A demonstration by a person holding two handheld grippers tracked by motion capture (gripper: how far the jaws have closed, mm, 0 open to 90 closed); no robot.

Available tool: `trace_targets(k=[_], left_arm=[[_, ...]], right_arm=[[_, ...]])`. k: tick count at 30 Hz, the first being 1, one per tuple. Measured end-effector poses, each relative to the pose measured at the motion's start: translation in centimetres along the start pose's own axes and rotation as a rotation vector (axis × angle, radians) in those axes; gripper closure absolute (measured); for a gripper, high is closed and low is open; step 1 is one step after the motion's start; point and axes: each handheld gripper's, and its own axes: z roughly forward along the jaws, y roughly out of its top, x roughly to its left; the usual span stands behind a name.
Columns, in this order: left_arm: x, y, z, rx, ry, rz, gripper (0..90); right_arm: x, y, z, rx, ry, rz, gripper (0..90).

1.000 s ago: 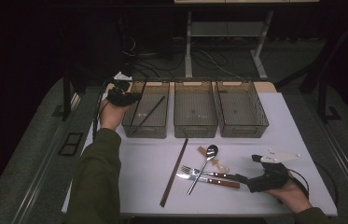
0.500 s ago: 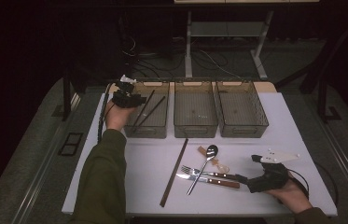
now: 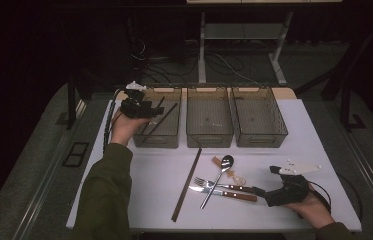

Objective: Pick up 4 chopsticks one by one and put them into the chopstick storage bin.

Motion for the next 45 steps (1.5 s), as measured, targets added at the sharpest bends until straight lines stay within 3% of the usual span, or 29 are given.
trace_targets(k=[8, 21, 31, 36, 43, 45], left_arm=[[-2.3, -1.5, -1.7, 0.0, -0.008, 0.036, 27.5], [-6.1, -4.3, -3.5, 0.01, -0.023, 0.091, 26.5], [-8.3, -6.3, -3.3, -0.004, -0.065, 0.102, 28.0], [-9.2, -7.4, -2.7, 0.008, -0.091, 0.102, 31.6], [-10.1, -8.2, -1.9, 0.002, -0.096, 0.095, 40.1], [-10.4, -8.5, -1.3, 0.021, -0.102, 0.092, 41.8]], right_arm=[[0.0, 0.0, 0.0, 0.001, 0.0, -0.004, 0.8], [0.0, 0.0, 0.1, 0.002, -0.006, -0.002, 0.8], [0.1, 0.0, 0.1, 0.003, -0.006, 0.001, 0.8], [0.0, 0.0, 0.1, 0.0, -0.008, -0.002, 0.8], [0.1, 0.0, 0.1, 0.002, -0.01, -0.007, 0.8], [0.1, 0.0, 0.1, 0.002, -0.012, -0.006, 0.8]])
